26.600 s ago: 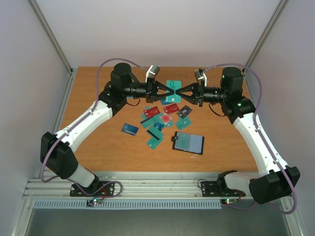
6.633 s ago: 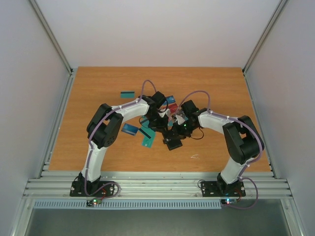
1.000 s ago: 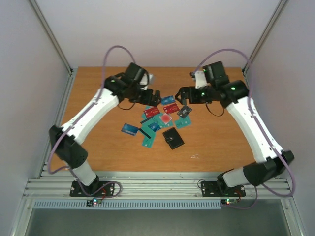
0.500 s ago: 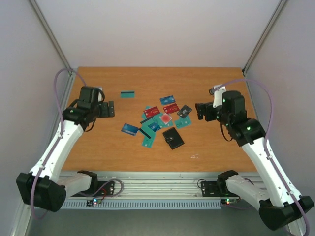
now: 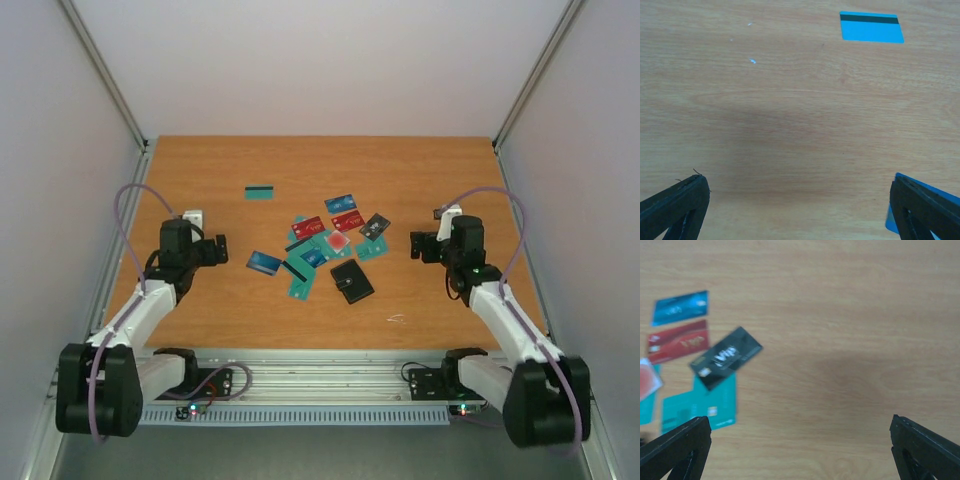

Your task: Put the credit cards into the card holder

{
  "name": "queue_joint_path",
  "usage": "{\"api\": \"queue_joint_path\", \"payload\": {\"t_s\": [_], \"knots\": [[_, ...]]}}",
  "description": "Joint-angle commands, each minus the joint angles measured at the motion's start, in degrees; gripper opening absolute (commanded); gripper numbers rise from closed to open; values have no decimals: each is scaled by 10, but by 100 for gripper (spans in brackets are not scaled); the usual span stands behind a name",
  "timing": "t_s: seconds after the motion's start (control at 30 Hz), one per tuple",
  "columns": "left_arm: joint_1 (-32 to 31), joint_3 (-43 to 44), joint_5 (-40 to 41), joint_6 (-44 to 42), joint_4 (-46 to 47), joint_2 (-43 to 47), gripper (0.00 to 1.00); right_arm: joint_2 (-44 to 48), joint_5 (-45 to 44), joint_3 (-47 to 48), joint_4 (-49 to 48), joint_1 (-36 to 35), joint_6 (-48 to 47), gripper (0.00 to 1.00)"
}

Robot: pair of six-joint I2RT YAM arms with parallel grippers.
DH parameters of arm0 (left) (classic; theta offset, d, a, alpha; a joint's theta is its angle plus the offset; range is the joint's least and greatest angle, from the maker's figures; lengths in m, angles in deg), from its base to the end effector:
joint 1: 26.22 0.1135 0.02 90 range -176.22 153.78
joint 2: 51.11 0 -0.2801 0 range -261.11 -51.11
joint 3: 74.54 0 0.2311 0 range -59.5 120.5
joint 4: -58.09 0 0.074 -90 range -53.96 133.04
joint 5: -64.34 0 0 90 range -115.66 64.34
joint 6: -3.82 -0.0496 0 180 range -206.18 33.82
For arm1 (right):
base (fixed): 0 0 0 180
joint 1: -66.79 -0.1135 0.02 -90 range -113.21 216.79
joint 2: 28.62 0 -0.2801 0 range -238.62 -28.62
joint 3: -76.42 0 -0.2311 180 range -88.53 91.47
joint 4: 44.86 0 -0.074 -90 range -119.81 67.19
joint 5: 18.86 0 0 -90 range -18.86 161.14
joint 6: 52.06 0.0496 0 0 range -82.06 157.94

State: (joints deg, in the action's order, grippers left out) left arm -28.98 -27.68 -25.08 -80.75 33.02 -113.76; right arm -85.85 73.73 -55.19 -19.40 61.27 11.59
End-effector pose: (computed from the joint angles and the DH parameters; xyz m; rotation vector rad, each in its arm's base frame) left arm 0.2070 -0.0095 0.2185 -0.0585 2.2839 -0.0631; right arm 0.1977 0.0214 0.2439 -0.6215 2.0823 -0.1592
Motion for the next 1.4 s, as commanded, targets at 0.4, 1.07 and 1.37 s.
{"api": "queue_joint_path", "payload": {"t_s": [0.4, 1.07, 1.37], "knots": [[21, -67, -111, -11, 460, -167, 93, -341, 70, -98, -600, 99, 1, 99], [66, -104, -96, -36, 629, -263, 99, -338, 46, -92, -579, 96, 3, 98], [62, -92, -95, -49, 621, -265, 99, -338, 45, -90, -575, 95, 3, 98]]}}
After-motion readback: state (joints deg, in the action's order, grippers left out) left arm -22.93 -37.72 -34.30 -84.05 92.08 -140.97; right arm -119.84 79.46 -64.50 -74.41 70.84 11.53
